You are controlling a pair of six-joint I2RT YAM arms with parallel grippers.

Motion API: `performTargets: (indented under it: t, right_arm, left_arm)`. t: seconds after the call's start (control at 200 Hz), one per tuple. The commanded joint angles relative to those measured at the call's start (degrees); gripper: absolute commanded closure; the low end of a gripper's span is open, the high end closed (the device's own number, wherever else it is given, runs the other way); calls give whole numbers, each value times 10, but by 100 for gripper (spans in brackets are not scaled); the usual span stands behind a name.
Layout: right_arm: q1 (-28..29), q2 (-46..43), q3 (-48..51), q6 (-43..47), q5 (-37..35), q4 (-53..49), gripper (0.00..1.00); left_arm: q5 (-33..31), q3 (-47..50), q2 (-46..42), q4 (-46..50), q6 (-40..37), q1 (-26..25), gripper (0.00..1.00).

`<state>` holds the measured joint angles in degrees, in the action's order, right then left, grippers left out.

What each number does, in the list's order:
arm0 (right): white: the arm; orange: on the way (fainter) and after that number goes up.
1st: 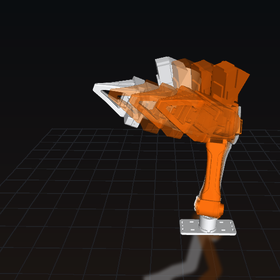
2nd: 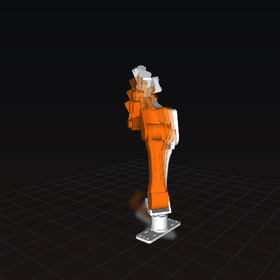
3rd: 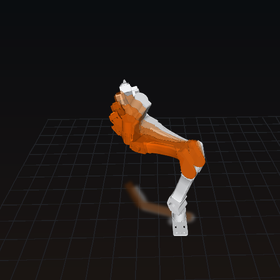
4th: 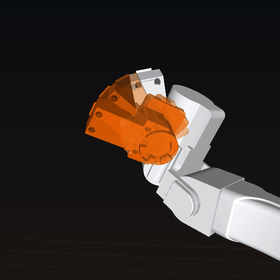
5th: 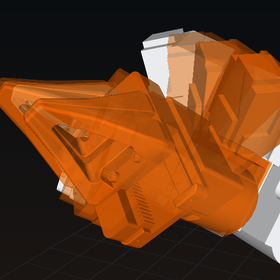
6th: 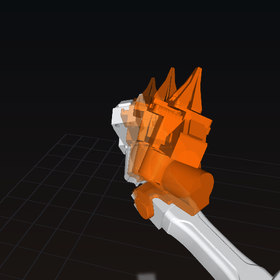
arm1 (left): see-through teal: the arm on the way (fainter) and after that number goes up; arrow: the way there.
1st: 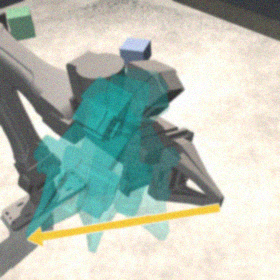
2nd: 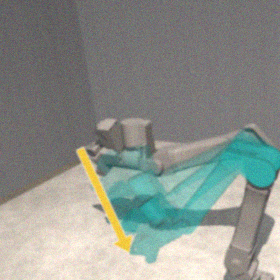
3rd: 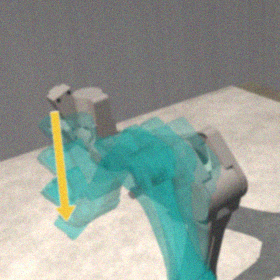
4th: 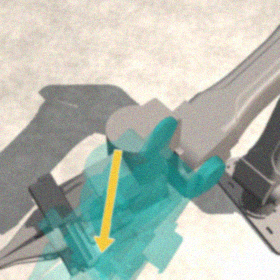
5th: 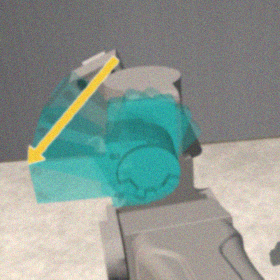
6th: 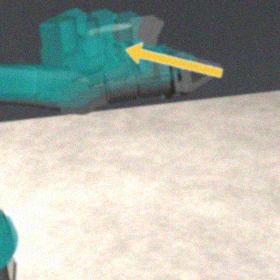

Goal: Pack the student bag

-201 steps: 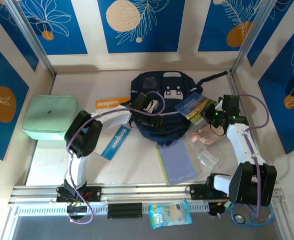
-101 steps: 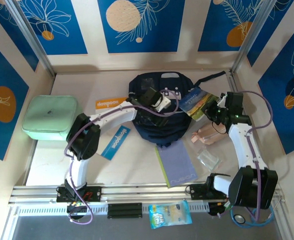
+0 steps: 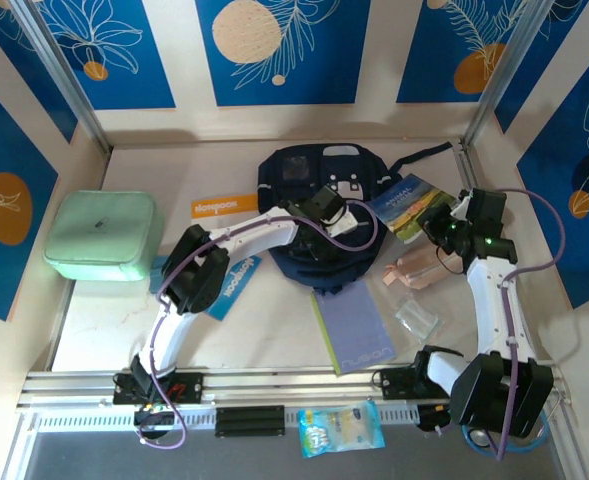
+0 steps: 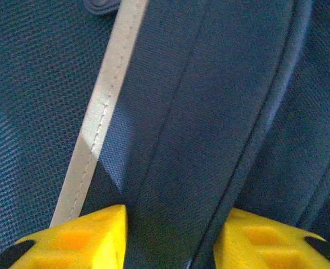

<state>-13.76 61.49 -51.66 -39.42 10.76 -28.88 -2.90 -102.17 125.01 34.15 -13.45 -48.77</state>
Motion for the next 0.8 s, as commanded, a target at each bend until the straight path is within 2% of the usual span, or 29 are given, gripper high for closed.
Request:
performTargets:
  t: [0.0, 0.155, 0.32, 0.56, 0.79]
  right_arm:
    - [-9, -26, -9, -2, 19, 3, 100]
    - [-22, -56, -16, -1, 0, -23, 100]
    - [-30, -96, -26, 1, -53, -61, 100]
    - [-34, -117, -57, 0, -34, -113, 100]
    - [-35, -125, -54, -10, -41, -144, 100]
  left_arm:
    - [-39, -27, 3, -5, -5, 1, 72]
    - [-49, -7, -36, -57, 1, 4, 87]
    - [-68, 0, -71, -107, 38, 23, 100]
    - [-123, -15, -102, -161, 100, 45, 100]
    - [-153, -70, -96, -165, 140, 53, 100]
